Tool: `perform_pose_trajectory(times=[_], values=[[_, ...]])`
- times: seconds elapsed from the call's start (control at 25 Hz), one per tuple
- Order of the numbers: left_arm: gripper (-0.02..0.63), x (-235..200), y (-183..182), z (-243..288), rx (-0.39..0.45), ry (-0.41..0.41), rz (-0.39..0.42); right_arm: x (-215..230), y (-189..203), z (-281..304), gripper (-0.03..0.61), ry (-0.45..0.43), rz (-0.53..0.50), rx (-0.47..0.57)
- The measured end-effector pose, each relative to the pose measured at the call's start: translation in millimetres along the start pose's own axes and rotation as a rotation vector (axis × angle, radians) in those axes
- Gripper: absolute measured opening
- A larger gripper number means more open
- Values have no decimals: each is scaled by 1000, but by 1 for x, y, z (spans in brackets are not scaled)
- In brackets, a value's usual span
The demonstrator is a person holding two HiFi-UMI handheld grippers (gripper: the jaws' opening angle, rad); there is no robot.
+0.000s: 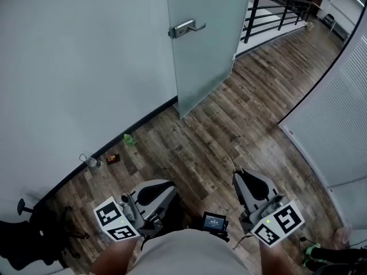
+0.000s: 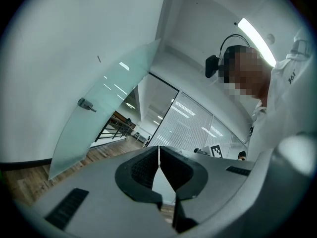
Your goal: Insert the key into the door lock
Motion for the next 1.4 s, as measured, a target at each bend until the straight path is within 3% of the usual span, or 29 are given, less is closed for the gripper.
perform_pose_trajectory(times=[0.52,0.92,1.4], values=[[18,-105,-62,27,-76,25,40,25,-34,105,29,76,-23,-1],[18,-136,-78,53,-119,38,44,46,-43,137,29,88,-23,-7],[18,-172,-89,150,-79,-35,28,158,-73,167,29,11,-43,-26]])
Point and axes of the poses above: the fingertips, and each gripper's own axes: z forward along the fingers, x to its right, y out of its underside, the point moved 4 cm from there along -z, backward along the fingers, and after that the axes turned 10 degrees about -y, right-handed, at the moved point
